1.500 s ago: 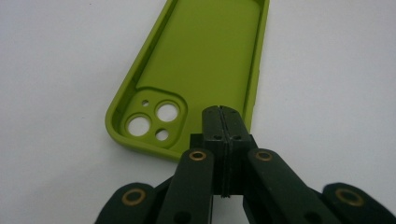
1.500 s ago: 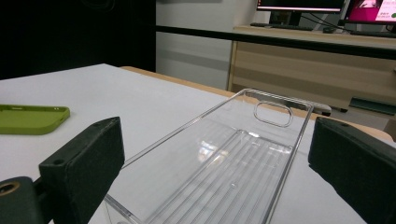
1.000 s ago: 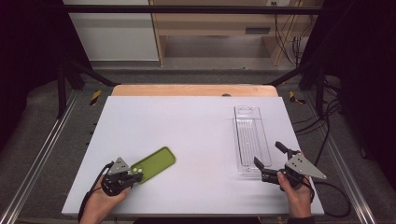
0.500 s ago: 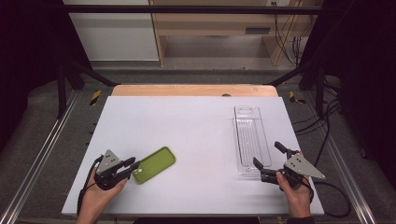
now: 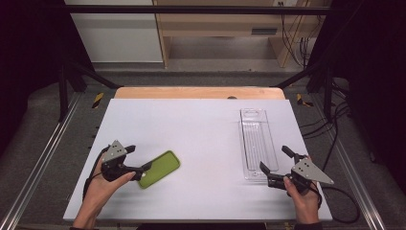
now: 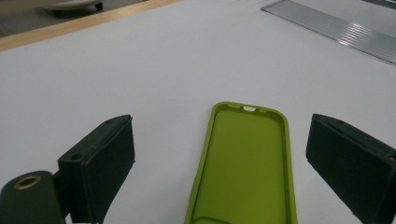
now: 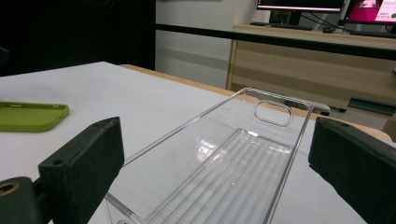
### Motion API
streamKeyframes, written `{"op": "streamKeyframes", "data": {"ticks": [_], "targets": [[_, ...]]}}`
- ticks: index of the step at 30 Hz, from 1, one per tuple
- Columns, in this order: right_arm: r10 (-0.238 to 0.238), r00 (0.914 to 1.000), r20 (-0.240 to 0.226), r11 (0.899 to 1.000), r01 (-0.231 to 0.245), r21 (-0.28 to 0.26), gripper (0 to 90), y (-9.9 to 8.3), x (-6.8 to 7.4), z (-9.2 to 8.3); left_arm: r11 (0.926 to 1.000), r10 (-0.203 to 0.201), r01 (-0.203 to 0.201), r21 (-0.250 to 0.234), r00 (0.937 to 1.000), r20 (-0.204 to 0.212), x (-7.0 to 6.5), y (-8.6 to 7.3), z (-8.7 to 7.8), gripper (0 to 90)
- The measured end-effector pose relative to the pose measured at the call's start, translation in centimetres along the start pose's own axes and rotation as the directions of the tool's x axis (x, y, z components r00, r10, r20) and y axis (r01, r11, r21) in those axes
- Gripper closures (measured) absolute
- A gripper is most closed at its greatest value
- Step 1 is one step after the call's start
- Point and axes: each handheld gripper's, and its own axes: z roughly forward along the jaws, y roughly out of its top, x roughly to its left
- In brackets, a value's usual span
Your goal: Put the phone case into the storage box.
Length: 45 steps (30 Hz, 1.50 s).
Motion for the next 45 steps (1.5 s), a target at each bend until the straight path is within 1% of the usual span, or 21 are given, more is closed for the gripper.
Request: {"op": "streamKeyframes", "data": {"ticks": [2, 4, 7, 12, 13, 15, 16, 17, 19, 20, 24, 26, 27, 28, 29, 32, 35, 40, 41, 43, 45], "targets": [[0.001, 1.0, 0.0, 1.0, -0.001, -0.003, 3.7, 0.0, -0.1, 0.0, 0.9994, 0.019, -0.019, 0.028, 0.9998, 0.002, -0.1, -0.2, 0.3, 7.6], [0.002, 1.0, -0.001, 1.0, -0.002, -0.003, 3.6, 0.0, -0.1, 0.0, 0.9984, 0.037, -0.037, 0.042, 0.9993, -0.002, -0.2, -0.4, 0.3, 7.5], [-0.001, 1.0, -0.001, 1.0, 0.001, 0.002, 3.6, 0.0, 0.0, 0.1, 0.9989, 0.022, -0.023, 0.041, 0.9997, 0.005, 0.0, -0.8, 0.2, 6.8], [-0.011, 0.9999, -0.005, 1.0, 0.011, 0.007, 3.6, 0.0, 0.1, 0.1, 0.9983, 0.001, -0.002, 0.058, 0.9999, 0.017, 0.1, -1.4, 0.2, 5.1], [-0.011, 0.9999, -0.005, 1.0, 0.011, 0.007, 3.6, 0.0, 0.1, 0.1, 0.9983, 0.001, -0.002, 0.058, 0.9999, 0.017, 0.1, -1.4, 0.2, 5.0], [-0.011, 0.9999, -0.003, 1.0, 0.012, 0.011, 3.7, 0.0, 0.1, 0.2, 0.9964, 0.011, -0.013, 0.084, 0.9995, 0.029, -0.1, -1.7, 0.4, 5.0], [-0.012, 0.9999, -0.003, 1.0, 0.012, 0.011, 3.6, 0.0, 0.2, 0.2, 0.9964, 0.011, -0.013, 0.084, 0.9995, 0.029, -0.1, -1.7, 0.4, 5.0], [-0.018, 0.9998, -0.003, 1.0, 0.018, 0.011, 3.7, 0.0, 0.2, 0.2, 0.9945, 0.021, -0.025, 0.101, 0.999, 0.039, -0.3, -1.9, 0.6, 5.0], [-0.018, 0.9998, -0.003, 1.0, 0.018, 0.014, 3.7, 0.0, 0.3, 0.2, 0.9935, 0.024, -0.028, 0.11, 0.9988, 0.043, -0.3, -1.9, 0.6, 5.0], [-0.024, 0.9997, -0.006, 1.0, 0.024, 0.017, 3.7, 0.0, 0.4, 0.3, 0.9911, 0.028, -0.034, 0.129, 0.9984, 0.05, -0.3, -2.2, 0.7, 5.0], [-0.026, 0.9996, -0.008, 0.999, 0.026, 0.022, 3.7, -0.1, 0.4, 0.3, 0.9872, 0.03, -0.037, 0.155, 0.9983, 0.049, -0.2, -2.5, 0.9, 4.8], [-0.026, 0.9996, -0.008, 0.999, 0.026, 0.024, 3.7, -0.1, 0.4, 0.4, 0.9814, 0.043, -0.05, 0.185, 0.9981, 0.043, -0.1, -2.9, 1.2, 4.6], [-0.025, 0.9996, -0.007, 0.999, 0.026, 0.022, 3.7, -0.1, 0.4, 0.4, 0.9814, 0.043, -0.05, 0.185, 0.9981, 0.043, -0.1, -2.9, 1.2, 4.6], [-0.025, 0.9996, -0.007, 0.999, 0.026, 0.022, 3.7, -0.1, 0.4, 0.4, 0.9794, 0.047, -0.054, 0.195, 0.9981, 0.041, -0.2, -3.0, 1.3, 4.6], [-0.027, 0.9996, -0.007, 0.999, 0.027, 0.02, 3.7, -0.1, 0.3, 0.3, 0.9759, 0.059, -0.068, 0.207, 0.9971, 0.049, -0.2, -3.1, 1.3, 4.6], [-0.028, 0.9996, -0.007, 0.999, 0.028, 0.02, 3.7, -0.1, 0.3, 0.3, 0.9743, 0.065, -0.076, 0.212, 0.996, 0.061, -0.3, -3.1, 1.3, 4.6], [-0.028, 0.9996, -0.009, 0.999, 0.028, 0.021, 3.7, -0.1, 0.4, 0.3, 0.9703, 0.072, -0.088, 0.225, 0.9944, 0.078, -0.4, -3.2, 1.5, 4.6], [-0.027, 0.9996, -0.008, 0.999, 0.027, 0.019, 3.7, -0.1, 0.3, 0.3, 0.9641, 0.079, -0.099, 0.246, 0.9927, 0.091, -0.6, -3.5, 1.7, 5.0], [-0.028, 0.9996, -0.009, 0.999, 0.028, 0.02, 3.7, -0.1, 0.3, 0.3, 0.9641, 0.079, -0.099, 0.246, 0.9927, 0.091, -0.6, -3.5, 1.7, 5.1], [-0.029, 0.9995, -0.011, 0.999, 0.029, 0.021, 3.7, -0.1, 0.3, 0.3, 0.9603, 0.088, -0.11, 0.256, 0.9913, 0.098, -0.7, -3.5, 1.9, 5.2], [-0.031, 0.9995, -0.011, 0.999, 0.031, 0.021, 3.7, -0.1, 0.3, 0.3, 0.9599, 0.085, -0.108, 0.258, 0.9913, 0.101, -0.7, -3.6, 1.9, 5.4]]}}
